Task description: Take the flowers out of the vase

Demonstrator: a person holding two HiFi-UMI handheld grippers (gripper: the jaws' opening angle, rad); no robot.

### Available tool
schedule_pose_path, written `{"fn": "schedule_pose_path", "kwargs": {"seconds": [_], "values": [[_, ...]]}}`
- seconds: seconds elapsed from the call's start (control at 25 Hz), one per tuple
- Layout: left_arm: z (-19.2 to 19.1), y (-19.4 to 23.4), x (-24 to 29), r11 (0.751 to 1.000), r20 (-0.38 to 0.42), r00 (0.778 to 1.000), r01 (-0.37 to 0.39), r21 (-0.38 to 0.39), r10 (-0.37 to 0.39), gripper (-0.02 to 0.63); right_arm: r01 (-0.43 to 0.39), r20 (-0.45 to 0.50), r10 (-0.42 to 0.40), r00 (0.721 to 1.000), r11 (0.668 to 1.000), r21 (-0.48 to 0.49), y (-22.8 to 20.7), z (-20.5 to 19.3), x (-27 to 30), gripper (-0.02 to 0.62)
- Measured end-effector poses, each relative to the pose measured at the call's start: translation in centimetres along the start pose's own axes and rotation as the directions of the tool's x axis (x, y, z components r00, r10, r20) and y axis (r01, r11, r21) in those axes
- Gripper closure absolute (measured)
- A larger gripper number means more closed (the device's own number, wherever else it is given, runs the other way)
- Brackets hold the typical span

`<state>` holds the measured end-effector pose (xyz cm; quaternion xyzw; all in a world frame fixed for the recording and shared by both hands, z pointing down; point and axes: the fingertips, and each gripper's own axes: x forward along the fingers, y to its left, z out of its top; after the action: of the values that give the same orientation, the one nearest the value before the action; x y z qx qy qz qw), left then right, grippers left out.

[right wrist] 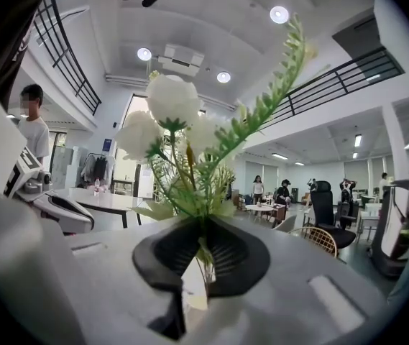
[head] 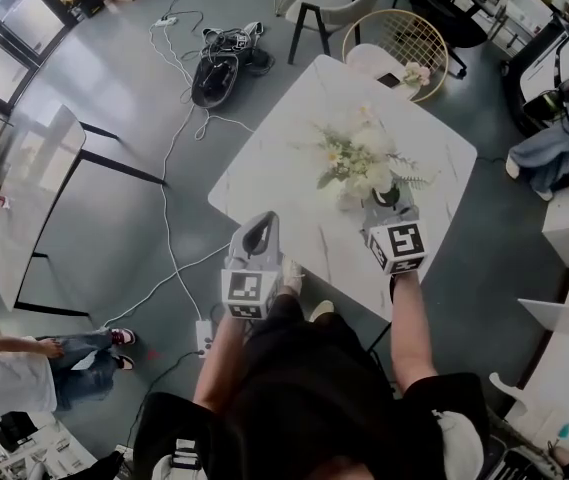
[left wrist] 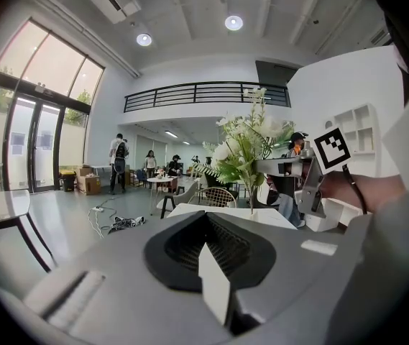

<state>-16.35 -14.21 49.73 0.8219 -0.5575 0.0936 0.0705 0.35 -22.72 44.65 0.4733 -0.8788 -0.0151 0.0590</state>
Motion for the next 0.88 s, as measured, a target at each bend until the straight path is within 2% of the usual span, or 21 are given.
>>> {"fn": "schedule_pose_path", "kwargs": {"seconds": [0.88], "values": [[1.3,-0.4,-2.8,0.999,0.021,0.999,-0.045,-0.004,0.045,0.598,0.008,0.096,-0.008,0.995,1.000,0.000,-0.4,5.6,-1.7,0.569]]}}
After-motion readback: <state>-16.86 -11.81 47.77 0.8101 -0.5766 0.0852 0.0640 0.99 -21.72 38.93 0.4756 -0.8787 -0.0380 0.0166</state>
